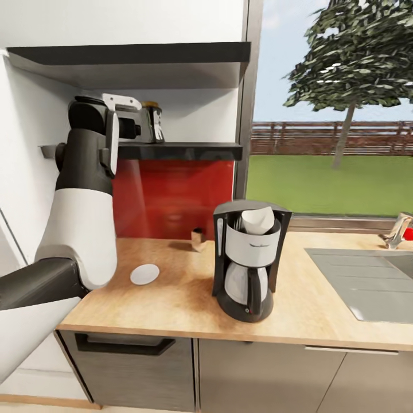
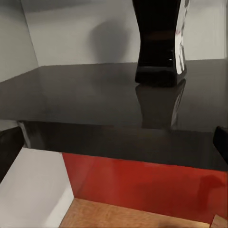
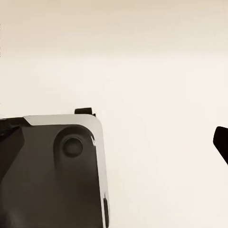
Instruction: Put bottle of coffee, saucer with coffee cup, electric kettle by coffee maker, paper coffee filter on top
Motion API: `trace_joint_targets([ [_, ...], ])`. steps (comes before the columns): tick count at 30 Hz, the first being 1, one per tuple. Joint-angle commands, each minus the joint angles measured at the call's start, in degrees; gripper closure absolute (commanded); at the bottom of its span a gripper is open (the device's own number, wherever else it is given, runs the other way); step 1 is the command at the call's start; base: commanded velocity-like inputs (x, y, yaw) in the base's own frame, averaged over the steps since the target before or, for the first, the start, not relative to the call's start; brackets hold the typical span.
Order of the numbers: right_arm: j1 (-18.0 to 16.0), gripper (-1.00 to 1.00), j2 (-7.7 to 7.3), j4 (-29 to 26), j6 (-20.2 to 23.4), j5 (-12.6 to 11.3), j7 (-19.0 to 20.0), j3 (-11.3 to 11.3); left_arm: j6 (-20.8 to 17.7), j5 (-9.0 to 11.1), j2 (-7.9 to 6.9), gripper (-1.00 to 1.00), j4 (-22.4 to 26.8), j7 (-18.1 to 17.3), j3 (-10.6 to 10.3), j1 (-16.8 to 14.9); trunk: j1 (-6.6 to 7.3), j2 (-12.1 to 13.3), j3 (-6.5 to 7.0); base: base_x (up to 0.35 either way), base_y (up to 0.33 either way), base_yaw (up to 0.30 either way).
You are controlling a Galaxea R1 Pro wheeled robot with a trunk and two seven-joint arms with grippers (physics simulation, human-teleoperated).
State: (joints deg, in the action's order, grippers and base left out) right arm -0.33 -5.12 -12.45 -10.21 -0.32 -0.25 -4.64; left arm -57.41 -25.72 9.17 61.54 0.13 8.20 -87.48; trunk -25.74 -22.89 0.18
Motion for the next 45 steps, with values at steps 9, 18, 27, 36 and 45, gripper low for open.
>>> trace_joint_targets([
  [9, -0.02, -1.00, -0.02, 3.22, -0.12, 0.14, -0.01, -0.20, -0.15, 0.09, -0.28, -1.00, 0.07, 0.13, 0.02, -0.13, -0.05, -0.03, 0.29, 0.292, 0.216, -0.230],
  [18, 0.05, -1.00, -0.31, 6.77, -0.08, 0.41, -0.09, 0.01, -0.14, -0.02, -0.36, -1.00, 1.21, 0.94, 0.07, -0.19, -0.05, -0.03, 0.53, 0.282, 0.222, -0.129],
  [27, 0.06, -1.00, -0.07, 9.01, 0.05, 0.51, 0.02, 0.33, -0.10, 0.20, -0.32, -1.00, 1.51, 1.97, 0.20, -0.01, -0.05, -0.03, 0.53, 0.038, 0.028, -0.004],
  [36, 0.06, -1.00, -0.07, 9.01, -0.08, 0.49, -0.01, 0.33, -0.13, 0.29, -0.06, -1.00, 1.56, 2.10, -0.09, 0.03, -0.05, -0.03, 0.53, 0.008, -0.001, 0.000],
  [45, 0.06, -1.00, -0.07, 9.02, -0.13, 0.49, -0.01, 0.33, -0.14, 0.32, 0.09, -1.00, 1.56, 2.15, -0.20, 0.03, -0.05, -0.03, 0.53, 0.130, -0.055, 0.000],
])
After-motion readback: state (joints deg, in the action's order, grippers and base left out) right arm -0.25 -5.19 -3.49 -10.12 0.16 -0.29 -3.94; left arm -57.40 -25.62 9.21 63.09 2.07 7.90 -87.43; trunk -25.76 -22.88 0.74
